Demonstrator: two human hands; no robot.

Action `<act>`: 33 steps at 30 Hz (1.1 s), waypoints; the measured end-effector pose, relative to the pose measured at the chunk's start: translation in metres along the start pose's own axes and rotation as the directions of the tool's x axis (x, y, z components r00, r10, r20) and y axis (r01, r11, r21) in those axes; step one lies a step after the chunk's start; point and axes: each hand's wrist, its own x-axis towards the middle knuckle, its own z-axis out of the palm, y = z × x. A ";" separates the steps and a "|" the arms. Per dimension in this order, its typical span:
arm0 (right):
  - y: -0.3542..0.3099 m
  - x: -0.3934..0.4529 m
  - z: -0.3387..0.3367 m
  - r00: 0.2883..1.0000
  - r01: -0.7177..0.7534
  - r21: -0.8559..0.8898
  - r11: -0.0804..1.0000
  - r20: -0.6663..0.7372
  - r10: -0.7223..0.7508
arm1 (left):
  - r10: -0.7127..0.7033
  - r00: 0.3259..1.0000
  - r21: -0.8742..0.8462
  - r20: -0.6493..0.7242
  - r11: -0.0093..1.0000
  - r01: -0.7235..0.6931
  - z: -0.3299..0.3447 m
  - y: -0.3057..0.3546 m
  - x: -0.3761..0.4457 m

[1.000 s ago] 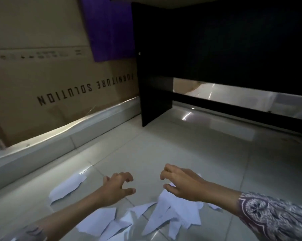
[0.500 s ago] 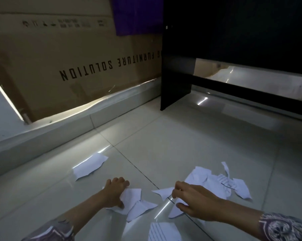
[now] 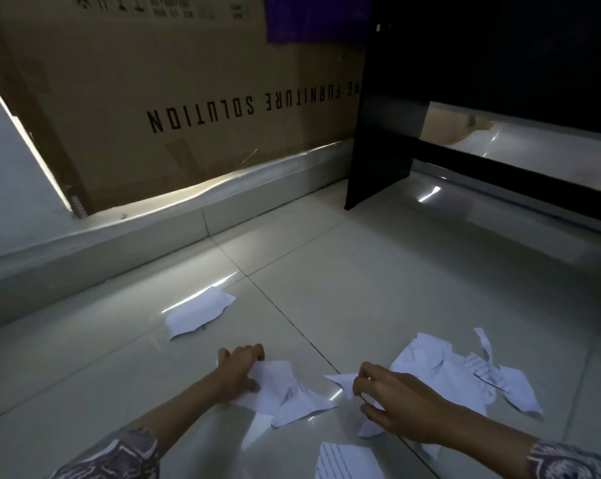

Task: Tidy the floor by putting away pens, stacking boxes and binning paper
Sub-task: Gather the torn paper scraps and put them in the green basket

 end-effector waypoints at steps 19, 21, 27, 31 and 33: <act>-0.034 0.097 0.041 0.998 0.059 0.128 0.990 -0.030 -0.055 | -0.407 0.871 -0.578 -0.276 0.794 0.188 -0.085 -0.126 0.006; -0.037 0.105 0.041 0.998 0.064 0.114 0.991 -0.036 -0.061 | -0.476 0.834 -0.558 -0.278 0.787 0.263 -0.080 -0.138 0.015; -0.039 0.118 0.039 0.994 0.086 0.137 0.987 0.061 -0.095 | -0.534 0.824 -0.474 -0.190 0.785 0.399 -0.055 -0.151 0.032; -0.033 0.121 0.040 0.987 0.093 0.172 0.981 0.110 -0.113 | -0.494 0.842 -0.473 -0.220 0.808 0.350 -0.050 -0.150 0.037; -0.030 0.120 0.040 0.984 0.085 0.182 0.980 0.140 -0.111 | -0.444 0.868 -0.469 -0.223 0.829 0.304 -0.051 -0.150 0.039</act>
